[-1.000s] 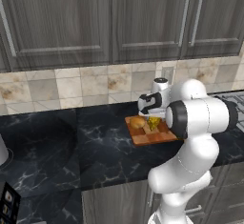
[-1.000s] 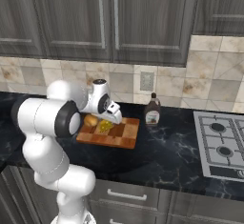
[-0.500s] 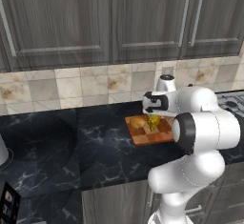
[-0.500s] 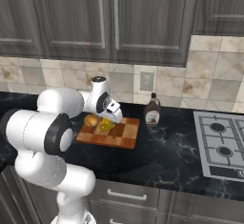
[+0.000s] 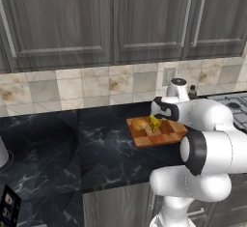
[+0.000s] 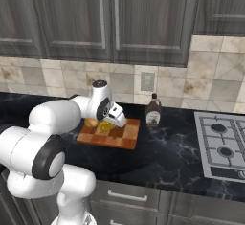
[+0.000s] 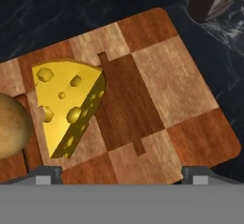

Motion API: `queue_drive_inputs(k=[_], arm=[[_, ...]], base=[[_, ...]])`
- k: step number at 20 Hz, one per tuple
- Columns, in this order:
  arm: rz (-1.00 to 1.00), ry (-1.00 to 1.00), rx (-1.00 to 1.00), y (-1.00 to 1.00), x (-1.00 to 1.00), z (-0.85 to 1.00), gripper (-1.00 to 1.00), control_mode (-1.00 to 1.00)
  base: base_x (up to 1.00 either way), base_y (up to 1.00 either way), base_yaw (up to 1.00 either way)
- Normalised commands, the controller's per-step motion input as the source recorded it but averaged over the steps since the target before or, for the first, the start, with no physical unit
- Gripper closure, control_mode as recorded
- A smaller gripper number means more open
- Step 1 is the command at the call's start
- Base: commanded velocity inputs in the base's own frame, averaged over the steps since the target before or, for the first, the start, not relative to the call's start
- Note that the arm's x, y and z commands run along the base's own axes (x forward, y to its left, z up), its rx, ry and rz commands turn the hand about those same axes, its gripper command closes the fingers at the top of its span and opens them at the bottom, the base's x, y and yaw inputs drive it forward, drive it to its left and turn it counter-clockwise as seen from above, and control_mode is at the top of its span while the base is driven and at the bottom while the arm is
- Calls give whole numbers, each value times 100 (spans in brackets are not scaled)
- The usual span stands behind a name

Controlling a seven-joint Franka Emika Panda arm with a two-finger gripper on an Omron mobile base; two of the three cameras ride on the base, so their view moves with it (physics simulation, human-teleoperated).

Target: Retrieve the reheated potato from the microwave, then place the potato, cheese, and condiment on the cutting board.

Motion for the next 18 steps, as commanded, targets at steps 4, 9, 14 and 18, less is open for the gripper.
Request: queue_drive_inputs(k=[4,9,14,18], arm=[[0,0,-1,-26,0,43,-100,-100],[-5,-2,-10,-26,-2,25,-100,-100],[-13,-7,-14,-17,0,1,-100,-100],[-19,-1,-10,-1,2,0,-100,-100]], base=[[0,0,0],[0,0,0],[0,0,0],[0,0,0]])
